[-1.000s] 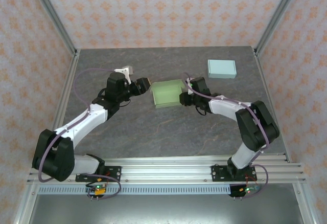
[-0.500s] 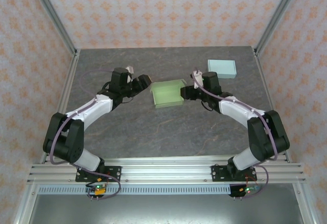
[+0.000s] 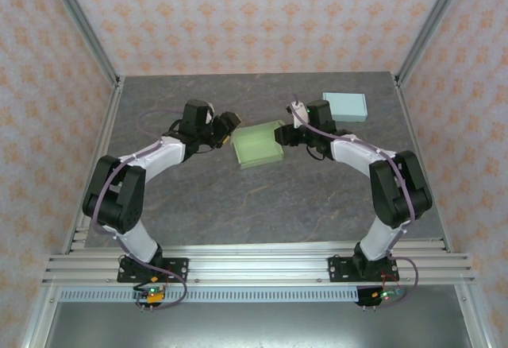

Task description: Fold the paper box

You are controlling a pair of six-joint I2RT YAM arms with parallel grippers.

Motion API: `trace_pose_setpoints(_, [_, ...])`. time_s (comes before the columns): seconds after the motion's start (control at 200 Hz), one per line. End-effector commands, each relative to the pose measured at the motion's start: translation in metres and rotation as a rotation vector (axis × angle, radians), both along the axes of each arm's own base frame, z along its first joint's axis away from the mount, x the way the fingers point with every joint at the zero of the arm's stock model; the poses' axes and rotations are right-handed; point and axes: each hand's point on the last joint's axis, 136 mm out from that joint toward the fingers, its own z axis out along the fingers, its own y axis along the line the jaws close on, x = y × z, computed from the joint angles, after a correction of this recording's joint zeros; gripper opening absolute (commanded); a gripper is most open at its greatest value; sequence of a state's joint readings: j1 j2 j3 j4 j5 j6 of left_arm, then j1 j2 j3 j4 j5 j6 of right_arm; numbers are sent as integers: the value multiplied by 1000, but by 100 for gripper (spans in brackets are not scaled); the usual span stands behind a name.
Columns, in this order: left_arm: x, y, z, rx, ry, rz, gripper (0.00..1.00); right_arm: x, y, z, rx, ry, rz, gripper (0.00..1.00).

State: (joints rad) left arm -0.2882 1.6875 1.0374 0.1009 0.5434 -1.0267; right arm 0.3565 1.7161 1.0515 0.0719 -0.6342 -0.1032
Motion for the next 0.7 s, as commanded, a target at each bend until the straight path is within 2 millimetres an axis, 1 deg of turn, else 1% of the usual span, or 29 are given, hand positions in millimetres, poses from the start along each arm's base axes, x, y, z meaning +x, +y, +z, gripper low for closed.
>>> trace_pose_setpoints(0.0, [12, -10, 11, -35, -29, -5, 54, 5, 7, 7, 24, -7, 39, 41])
trace_pose_setpoints(0.12, [15, -17, 10, -63, -26, -12, 49, 4, 10, 8, 48, 6, 45, 35])
trace_pose_setpoints(0.265, [12, -22, 5, -62, -13, -12, 49, -1, 13, 7, 58, 18, 44, 31])
trace_pose_setpoints(0.33, [12, -25, 4, -73, -11, -9, 50, -2, 15, 5, 55, 19, 45, 31])
trace_pose_setpoints(0.38, [12, -24, 4, -77, -11, -5, 52, -2, 15, 4, 47, 18, 36, 31])
trace_pose_setpoints(0.521, [12, -15, 5, -37, -15, 5, 66, 3, 8, -1, 2, 9, -11, 32])
trace_pose_setpoints(0.616, [9, -4, 3, 15, -13, -4, 72, 7, 4, -5, -36, -13, -17, 32])
trace_pose_setpoints(0.696, [3, 9, 1, 66, -13, -12, 75, 10, 6, -5, -42, -28, -3, 32])
